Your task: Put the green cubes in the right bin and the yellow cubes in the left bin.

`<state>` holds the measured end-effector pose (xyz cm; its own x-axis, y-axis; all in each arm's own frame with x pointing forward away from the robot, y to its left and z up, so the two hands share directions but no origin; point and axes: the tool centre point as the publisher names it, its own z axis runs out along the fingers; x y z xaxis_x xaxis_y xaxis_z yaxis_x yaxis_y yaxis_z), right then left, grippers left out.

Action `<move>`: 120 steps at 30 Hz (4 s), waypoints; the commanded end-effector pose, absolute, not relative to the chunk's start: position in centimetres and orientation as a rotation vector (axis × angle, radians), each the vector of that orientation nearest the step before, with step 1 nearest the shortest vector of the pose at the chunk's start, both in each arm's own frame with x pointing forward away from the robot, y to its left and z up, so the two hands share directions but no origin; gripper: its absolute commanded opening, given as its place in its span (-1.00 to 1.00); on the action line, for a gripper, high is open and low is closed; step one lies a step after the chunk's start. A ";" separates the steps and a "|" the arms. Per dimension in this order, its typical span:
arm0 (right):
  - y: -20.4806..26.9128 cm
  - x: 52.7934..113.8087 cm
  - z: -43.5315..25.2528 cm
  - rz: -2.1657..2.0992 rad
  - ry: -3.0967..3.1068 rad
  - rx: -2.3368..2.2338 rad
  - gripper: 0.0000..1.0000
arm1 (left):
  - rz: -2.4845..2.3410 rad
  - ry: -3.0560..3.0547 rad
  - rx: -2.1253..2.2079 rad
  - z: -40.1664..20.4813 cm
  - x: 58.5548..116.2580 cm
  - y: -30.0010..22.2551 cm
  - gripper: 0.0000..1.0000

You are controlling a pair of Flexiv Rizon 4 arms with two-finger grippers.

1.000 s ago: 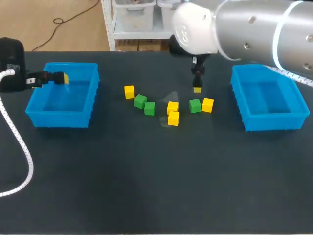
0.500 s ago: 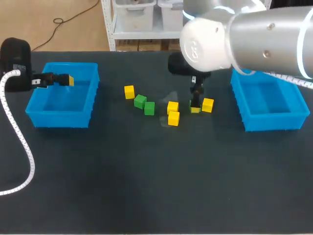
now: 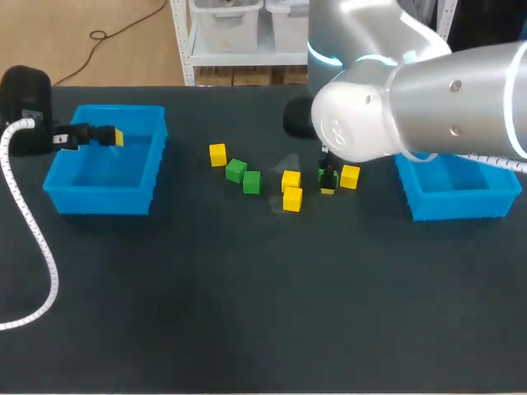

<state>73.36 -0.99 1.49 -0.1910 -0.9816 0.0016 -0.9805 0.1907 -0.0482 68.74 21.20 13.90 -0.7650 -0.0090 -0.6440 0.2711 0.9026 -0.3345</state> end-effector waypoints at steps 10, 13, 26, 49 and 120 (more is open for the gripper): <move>-1.0 75.1 -0.1 -0.098 2.401 -1.986 1.00 | -0.536 2.396 0.184 14.0 68.9 21.0 1.00; -0.9 75.6 -0.5 -0.108 2.402 -1.992 1.00 | -0.536 2.396 0.184 14.0 68.9 21.0 1.00; -1.0 76.1 -0.7 -0.126 2.419 -1.974 -1.00 | -0.536 2.396 0.184 14.0 68.9 21.0 1.00; -3.5 80.2 12.2 -0.218 2.290 -1.408 -1.00 | -0.536 2.396 0.184 14.0 68.9 21.0 1.00; 10.8 73.8 4.8 0.031 2.173 -2.038 1.00 | -0.536 2.396 0.184 14.0 68.9 21.0 1.00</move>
<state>72.72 9.42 5.16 -0.0770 -0.9844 -0.1580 -0.9726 0.1091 -0.2055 68.77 21.20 13.93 -0.7655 -0.0083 -0.6434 0.2714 0.9024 -0.3346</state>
